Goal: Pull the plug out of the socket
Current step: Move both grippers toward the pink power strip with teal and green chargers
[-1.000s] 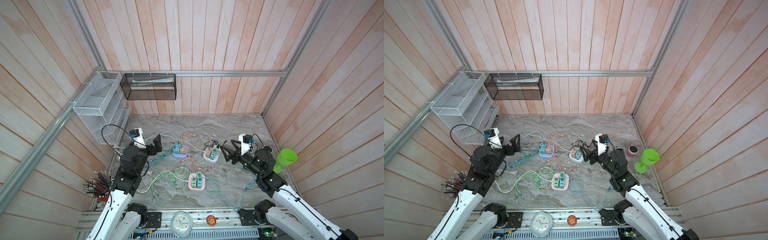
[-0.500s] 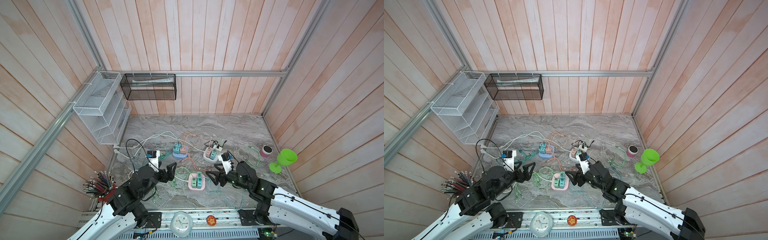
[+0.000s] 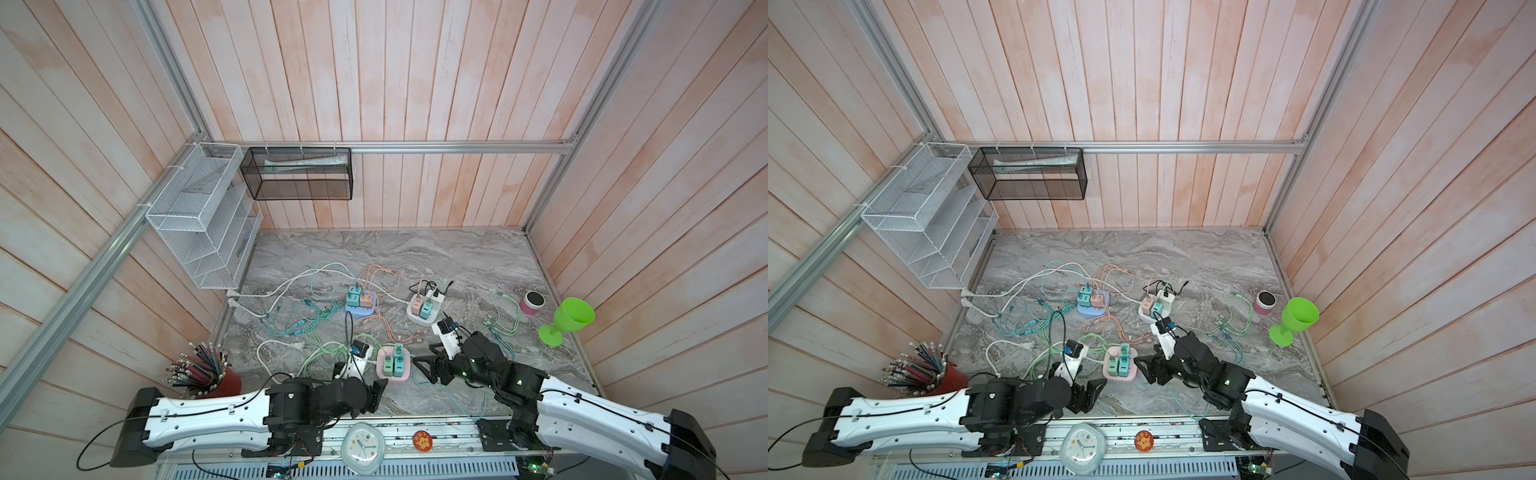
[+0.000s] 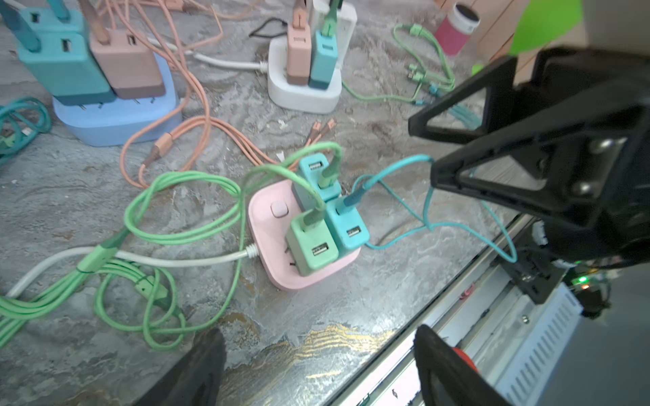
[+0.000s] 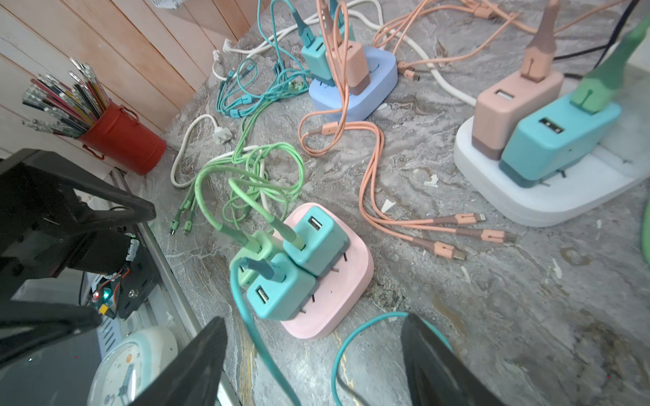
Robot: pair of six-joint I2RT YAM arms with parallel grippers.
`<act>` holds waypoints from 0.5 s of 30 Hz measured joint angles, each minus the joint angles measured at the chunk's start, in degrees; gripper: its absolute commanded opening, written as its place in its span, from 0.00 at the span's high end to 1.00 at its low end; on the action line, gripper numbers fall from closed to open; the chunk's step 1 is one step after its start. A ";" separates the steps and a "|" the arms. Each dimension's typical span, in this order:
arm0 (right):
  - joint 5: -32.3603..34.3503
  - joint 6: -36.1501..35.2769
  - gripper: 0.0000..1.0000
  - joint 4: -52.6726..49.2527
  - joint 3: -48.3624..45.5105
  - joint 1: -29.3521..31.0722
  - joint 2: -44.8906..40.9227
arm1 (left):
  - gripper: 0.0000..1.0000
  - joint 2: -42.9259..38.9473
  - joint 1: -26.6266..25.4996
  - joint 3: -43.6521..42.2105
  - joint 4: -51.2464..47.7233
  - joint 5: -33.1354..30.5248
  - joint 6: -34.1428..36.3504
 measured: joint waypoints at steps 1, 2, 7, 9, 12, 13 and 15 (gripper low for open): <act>-0.02 0.22 0.24 0.31 -0.09 0.20 0.44 | 0.14 2.01 -0.33 -0.04 0.76 -0.33 0.07; -0.07 0.46 0.24 0.76 -0.13 0.42 1.11 | 0.15 3.45 -0.46 -0.33 2.23 -0.42 0.22; -0.15 1.05 0.26 2.51 -0.15 1.25 4.37 | 0.22 3.17 -0.55 -4.26 9.35 -0.42 1.95; -0.17 1.22 0.27 2.99 -0.15 1.51 6.03 | 0.25 1.90 -0.28 -6.19 11.56 -0.24 3.06; -0.17 1.57 0.29 4.11 -0.15 1.75 8.48 | 0.26 1.60 1.62 -7.06 13.33 1.38 4.52; -0.20 1.75 0.29 4.50 -0.15 1.79 9.42 | 0.27 1.86 2.86 -7.06 14.16 2.19 5.31; -0.20 1.79 0.30 5.07 -0.02 1.90 11.47 | 0.32 2.84 5.18 -7.06 15.63 3.69 6.88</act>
